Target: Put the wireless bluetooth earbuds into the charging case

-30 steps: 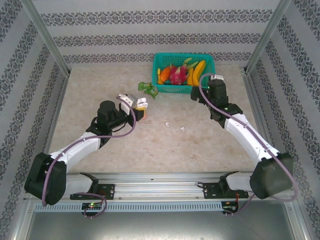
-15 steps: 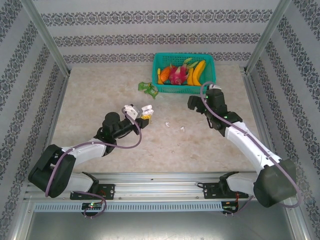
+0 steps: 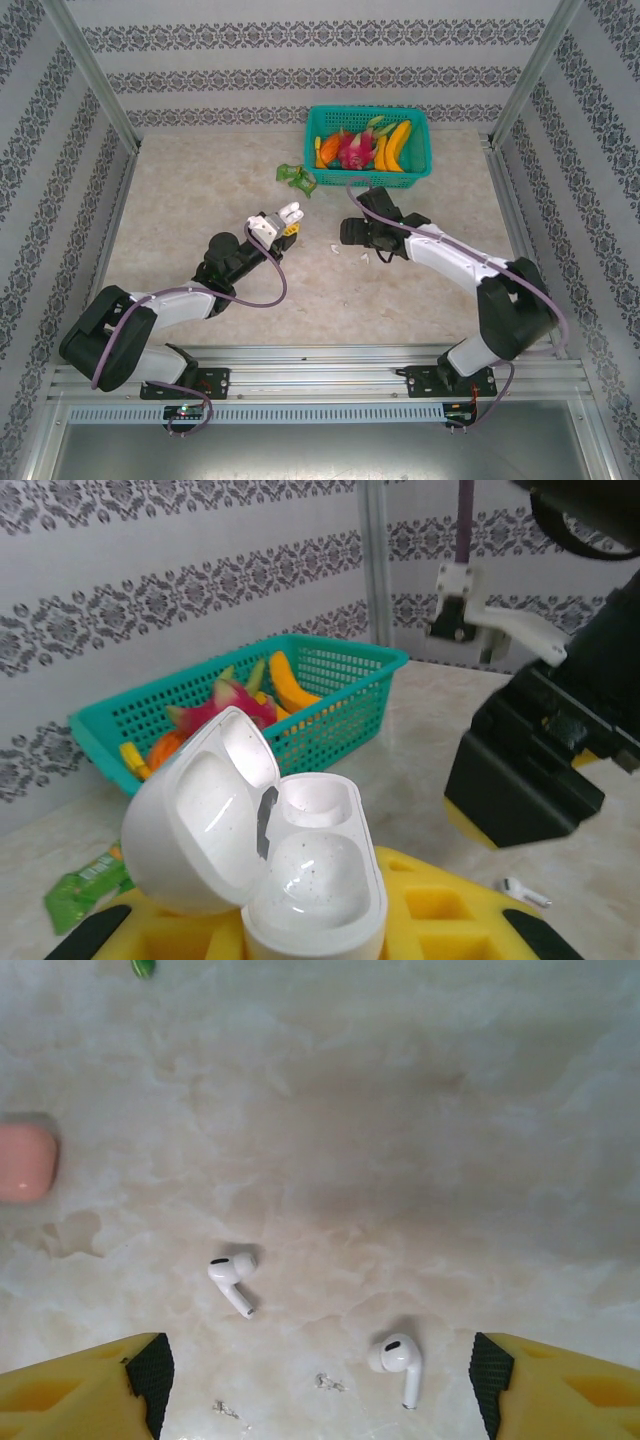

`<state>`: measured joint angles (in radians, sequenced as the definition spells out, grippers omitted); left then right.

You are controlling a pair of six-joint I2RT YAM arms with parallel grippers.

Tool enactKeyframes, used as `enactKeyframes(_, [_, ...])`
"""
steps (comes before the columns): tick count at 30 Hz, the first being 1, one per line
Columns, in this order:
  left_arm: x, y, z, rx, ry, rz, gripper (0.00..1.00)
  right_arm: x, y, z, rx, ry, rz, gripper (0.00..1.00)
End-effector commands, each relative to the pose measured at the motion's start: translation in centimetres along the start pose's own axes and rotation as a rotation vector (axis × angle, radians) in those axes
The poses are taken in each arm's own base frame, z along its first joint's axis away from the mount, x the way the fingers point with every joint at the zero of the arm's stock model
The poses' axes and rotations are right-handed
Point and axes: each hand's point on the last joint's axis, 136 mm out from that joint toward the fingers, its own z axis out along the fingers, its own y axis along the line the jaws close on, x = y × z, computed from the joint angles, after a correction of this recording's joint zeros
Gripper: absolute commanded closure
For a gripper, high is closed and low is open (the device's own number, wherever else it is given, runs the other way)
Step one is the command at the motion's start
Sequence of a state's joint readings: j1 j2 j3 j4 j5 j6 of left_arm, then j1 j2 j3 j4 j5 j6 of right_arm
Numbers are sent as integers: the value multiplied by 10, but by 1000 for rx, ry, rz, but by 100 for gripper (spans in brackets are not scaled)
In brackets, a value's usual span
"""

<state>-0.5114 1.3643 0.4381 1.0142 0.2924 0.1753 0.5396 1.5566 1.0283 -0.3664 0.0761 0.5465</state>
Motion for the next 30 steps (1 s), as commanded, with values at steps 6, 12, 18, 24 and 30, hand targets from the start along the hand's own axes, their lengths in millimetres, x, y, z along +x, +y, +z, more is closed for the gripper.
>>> enactKeyframes(6, [-36,8,12,-33,-76,130,100,2,25,27,1,88,-4,24])
enactKeyframes(12, [-40,15,12,-56,-92,107,100,4,34,43,23,153,-53,28])
enactKeyframes(18, [-46,22,7,-74,-123,66,100,11,36,58,59,217,-69,33])
enactKeyframes(24, [-52,29,1,-75,-148,29,100,20,50,72,31,263,-143,41])
enactKeyframes(30, [-52,31,-3,-72,-144,21,100,28,50,83,21,317,-209,46])
